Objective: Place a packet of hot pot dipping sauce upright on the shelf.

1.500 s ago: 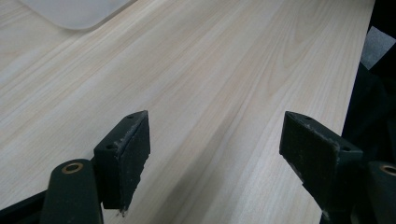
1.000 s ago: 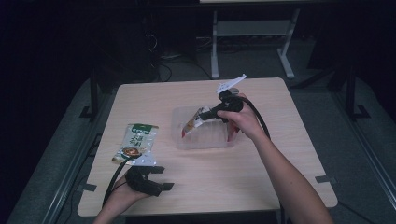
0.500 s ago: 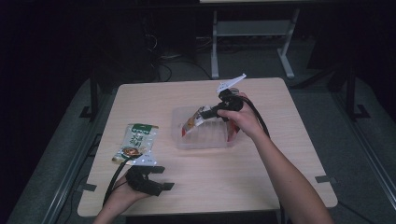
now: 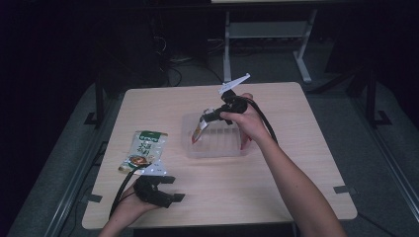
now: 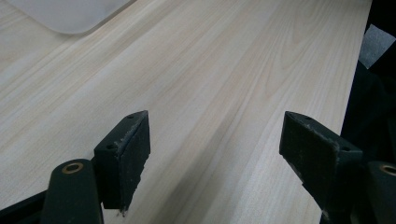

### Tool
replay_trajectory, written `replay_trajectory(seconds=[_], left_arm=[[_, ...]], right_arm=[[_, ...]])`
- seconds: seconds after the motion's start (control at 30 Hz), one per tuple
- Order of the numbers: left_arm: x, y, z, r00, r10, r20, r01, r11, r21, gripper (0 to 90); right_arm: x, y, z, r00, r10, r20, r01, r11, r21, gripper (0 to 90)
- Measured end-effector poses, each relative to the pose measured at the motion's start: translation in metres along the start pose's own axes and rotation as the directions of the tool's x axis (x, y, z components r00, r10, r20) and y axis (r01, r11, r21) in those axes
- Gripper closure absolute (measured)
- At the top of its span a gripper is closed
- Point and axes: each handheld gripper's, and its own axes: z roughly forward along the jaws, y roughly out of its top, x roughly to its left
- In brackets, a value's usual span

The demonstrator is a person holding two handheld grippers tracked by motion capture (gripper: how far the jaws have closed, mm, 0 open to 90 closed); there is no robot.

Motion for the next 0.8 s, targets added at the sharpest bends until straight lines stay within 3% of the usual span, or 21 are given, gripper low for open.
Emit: replay_trajectory(seconds=[0.23,0.37,0.47,0.63,0.8], left_arm=[[-0.001,0.003,0.001,0.9999,0.01,0.001,-0.01,0.9999,-0.006,25.8],[-0.001,0.008,-0.003,0.9996,0.027,-0.012,-0.027,0.999,-0.036,40.2],[0.0,0.01,-0.005,0.9999,0.016,-0.006,-0.016,0.9989,-0.045,48.6],[0.0,0.008,-0.006,0.9999,0.015,-0.007,-0.015,0.9991,-0.04,52.9],[0.002,0.009,-0.009,0.9998,0.015,-0.012,-0.016,0.9988,-0.045,54.2]], right_arm=[[-0.001,-0.001,0.005,0.9999,0.01,-0.007,-0.01,1.0,-0.011,89.3],[-0.001,0.0,0.0,1.0,0.007,-0.003,-0.007,1.0,-0.022,89.3],[0.0,0.003,-0.005,1.0,-0.005,0.008,0.005,1.0,-0.01,89.3],[0.001,0.002,-0.008,0.9996,-0.02,0.022,0.02,1.0,0.012,89.3],[0.0,0.003,-0.015,0.9998,-0.016,0.012,0.016,1.0,-0.021,89.3]])
